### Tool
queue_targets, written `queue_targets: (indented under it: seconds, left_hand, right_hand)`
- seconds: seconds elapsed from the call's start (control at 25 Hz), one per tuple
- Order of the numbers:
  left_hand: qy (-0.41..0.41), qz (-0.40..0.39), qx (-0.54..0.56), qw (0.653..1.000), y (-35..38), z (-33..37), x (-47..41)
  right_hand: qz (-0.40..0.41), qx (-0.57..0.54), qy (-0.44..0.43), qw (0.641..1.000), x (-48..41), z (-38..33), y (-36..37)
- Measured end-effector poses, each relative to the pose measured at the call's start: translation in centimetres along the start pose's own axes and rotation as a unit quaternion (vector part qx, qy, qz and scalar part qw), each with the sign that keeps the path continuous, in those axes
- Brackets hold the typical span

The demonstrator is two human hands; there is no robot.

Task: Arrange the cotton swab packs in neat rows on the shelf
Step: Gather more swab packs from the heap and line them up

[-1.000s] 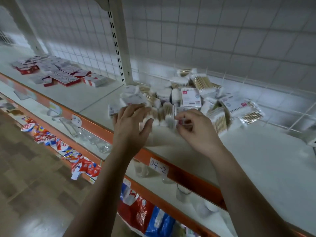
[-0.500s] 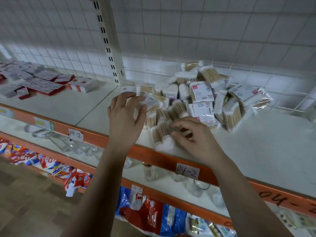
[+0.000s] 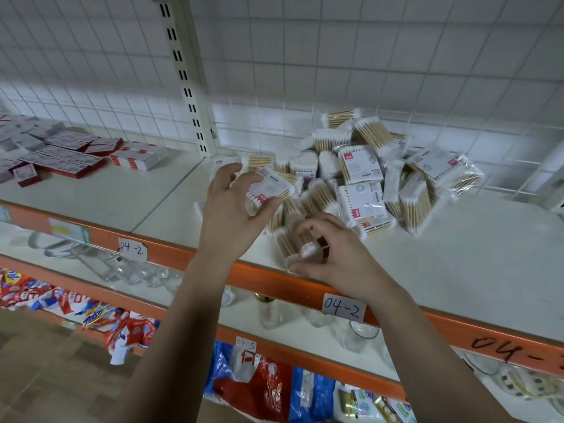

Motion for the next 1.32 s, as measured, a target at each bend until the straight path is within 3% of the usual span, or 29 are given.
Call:
queue_targets:
  seconds: [0.24, 0.44, 0.64, 0.96, 1.32]
  left_hand:
    - [-0.018, -0.024, 0.006, 1.000, -0.5, 0.1, -0.1]
    - [-0.002, 0.000, 0.009, 1.000, -0.8, 0.2, 0.0]
    - [-0.007, 0.019, 0.117, 0.993, -2.2, 1.0, 0.2]
    - [0.047, 0.045, 0.209, 0.976, -1.2, 5.2, 0.6]
    - [0.063, -0.110, 0.245, 0.961, 3.5, 12.7, 3.7]
  right_hand:
    - [0.020, 0.033, 0.046, 0.998, -0.1, 0.1, -0.3]
    - [0.080, 0.034, 0.023, 0.996, 0.0, -0.3, -1.6]
    - [0.152, -0.005, 0.037, 0.988, 0.5, -0.2, -3.5]
    - [0.158, 0.093, 0.062, 0.981, 2.8, 0.3, -7.1]
    - [0.243, 0.156, 0.085, 0.954, 9.6, 1.4, -14.1]
Point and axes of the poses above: each hand's wrist, its own x-axis away from the middle knuckle, its own y-axis out of the palm, z = x × y, the point moved 2 cm from there along -x, towards the middle knuckle, and after that the axes turned 11 degrees about -y, right-handed, at the moved point
